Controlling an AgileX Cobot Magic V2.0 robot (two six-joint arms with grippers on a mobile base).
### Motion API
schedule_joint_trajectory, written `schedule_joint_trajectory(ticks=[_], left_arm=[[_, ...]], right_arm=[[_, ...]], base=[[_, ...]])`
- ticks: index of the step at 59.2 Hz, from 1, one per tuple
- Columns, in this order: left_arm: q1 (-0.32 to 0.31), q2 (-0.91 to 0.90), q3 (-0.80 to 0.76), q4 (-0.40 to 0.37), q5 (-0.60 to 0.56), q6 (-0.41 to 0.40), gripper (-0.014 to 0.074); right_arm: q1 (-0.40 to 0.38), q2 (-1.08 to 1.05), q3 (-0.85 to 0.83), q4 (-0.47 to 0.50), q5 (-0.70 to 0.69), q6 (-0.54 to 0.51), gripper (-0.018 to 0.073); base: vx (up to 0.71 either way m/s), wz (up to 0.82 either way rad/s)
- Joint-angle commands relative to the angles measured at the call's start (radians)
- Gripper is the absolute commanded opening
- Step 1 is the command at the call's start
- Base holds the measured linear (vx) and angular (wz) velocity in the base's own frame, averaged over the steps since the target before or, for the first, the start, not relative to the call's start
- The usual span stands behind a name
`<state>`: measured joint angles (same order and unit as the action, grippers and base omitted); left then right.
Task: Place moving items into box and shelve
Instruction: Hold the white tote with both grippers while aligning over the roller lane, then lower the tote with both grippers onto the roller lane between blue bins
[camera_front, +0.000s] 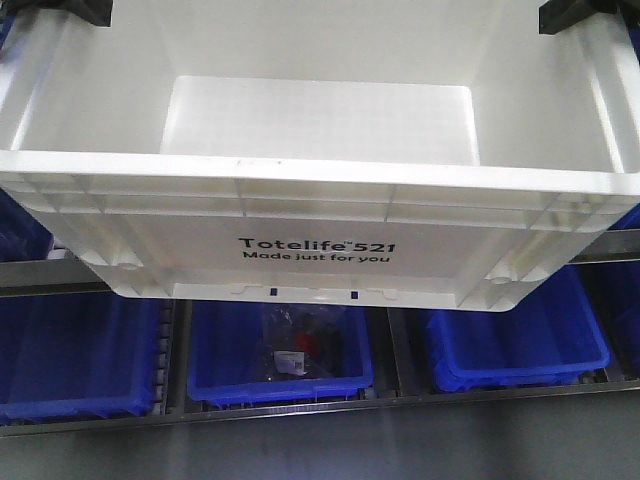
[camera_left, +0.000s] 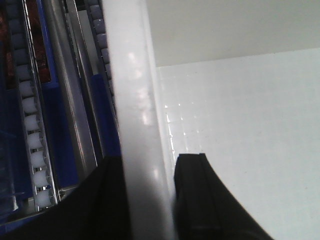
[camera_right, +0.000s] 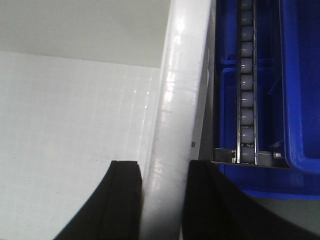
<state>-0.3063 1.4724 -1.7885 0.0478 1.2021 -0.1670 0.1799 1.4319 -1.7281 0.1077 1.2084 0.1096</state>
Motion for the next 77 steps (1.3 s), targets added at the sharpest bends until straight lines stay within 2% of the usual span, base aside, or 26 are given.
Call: schedule_joint_trajectory(ticks=[1, 37, 55, 65, 77], left_arm=[[0.007, -0.055, -0.039, 0.080, -0.104, 0.010, 0.0002], [0.007, -0.055, -0.039, 0.080, -0.105, 0.010, 0.0002], [0.007, -0.053, -0.039, 0.080, -0.194, 0.009, 0.0002], [0.007, -0.027, -0.039, 0.080, -0.207, 0.007, 0.0002], [0.007, 0.042, -0.039, 0.080, -0.240, 0.007, 0.0002]], right_arm=[[-0.010, -0.046, -0.041, -0.054, -0.114, -0.014, -0.0005], [-0.010, -0.046, -0.041, -0.053, -0.114, -0.014, -0.0005], [-0.010, -0.045, -0.041, -0.053, -0.124, -0.014, -0.0005], [-0.010, -0.013, -0.038, -0.060, -0.129, -0.017, -0.0005], [-0.010, 0.059, -0.038, -0.108, -0.189, -0.060, -0.0003]], base=[[0.00, 0.00], [0.00, 0.00], [0.00, 0.00], [0.00, 0.00], [0.00, 0.00]])
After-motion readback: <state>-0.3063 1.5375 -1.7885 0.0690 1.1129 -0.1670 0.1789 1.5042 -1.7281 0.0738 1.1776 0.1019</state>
